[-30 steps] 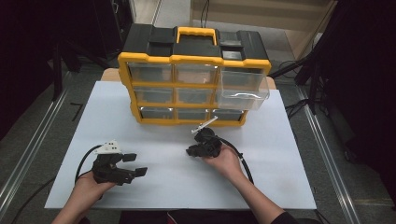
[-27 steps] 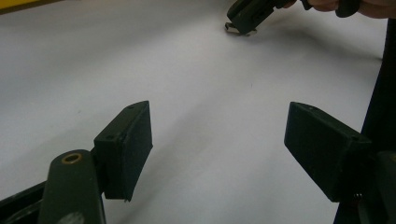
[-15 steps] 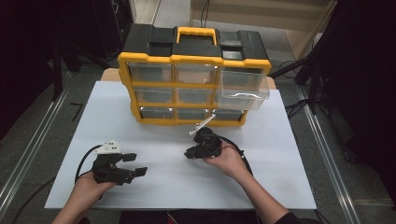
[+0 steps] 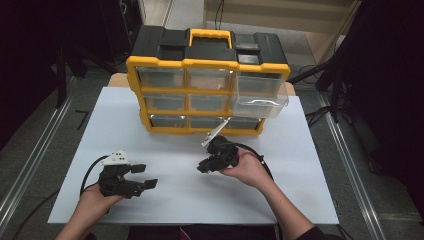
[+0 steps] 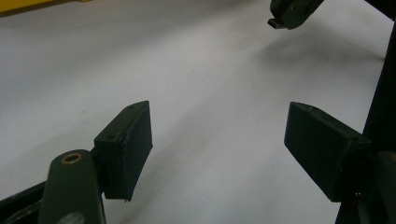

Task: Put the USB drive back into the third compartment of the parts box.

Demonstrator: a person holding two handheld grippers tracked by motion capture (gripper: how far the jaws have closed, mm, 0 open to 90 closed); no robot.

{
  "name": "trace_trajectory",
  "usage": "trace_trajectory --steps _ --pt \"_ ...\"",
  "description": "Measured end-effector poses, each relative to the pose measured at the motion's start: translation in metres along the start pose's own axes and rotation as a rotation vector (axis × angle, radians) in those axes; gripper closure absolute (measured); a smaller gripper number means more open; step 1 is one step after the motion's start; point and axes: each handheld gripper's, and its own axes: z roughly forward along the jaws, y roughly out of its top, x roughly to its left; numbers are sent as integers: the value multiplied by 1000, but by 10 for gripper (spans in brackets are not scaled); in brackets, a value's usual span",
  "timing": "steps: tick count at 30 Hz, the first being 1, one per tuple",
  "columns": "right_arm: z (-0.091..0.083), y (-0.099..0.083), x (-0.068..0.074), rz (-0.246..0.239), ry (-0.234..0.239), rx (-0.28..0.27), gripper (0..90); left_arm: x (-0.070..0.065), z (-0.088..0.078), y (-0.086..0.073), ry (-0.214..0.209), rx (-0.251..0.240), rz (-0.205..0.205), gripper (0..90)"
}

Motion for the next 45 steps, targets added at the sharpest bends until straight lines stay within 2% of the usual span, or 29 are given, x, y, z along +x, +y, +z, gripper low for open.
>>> trace_trajectory --steps 3,7,12,17,19,23,29,33,34,45 --pt "-4 4 3 -10 25 4 766 0 1 0 -3 5 4 249" --pt "-10 10 5 -49 18 32 766 0 0 0 -3 2 1 249" --pt "-20 19 10 -106 36 39 766 0 0 0 -6 2 3 249" --pt "-32 29 16 -139 33 57 766 0 0 0 -4 3 2 249" --pt "-37 33 18 -145 29 59 766 0 0 0 -5 2 2 249" --pt "-45 38 17 -127 33 68 766 0 0 -1 -5 4 4 249" --pt "-57 45 22 -147 41 65 766 0 1 -1 -5 2 0 249" --pt "-67 49 23 -161 76 42 766 0 0 -1 -6 2 0 249" --pt "-70 50 23 -151 80 41 766 0 0 -1 -7 2 0 249" --pt "-96 63 27 -161 67 19 766 0 0 -1 -2 5 0 249"
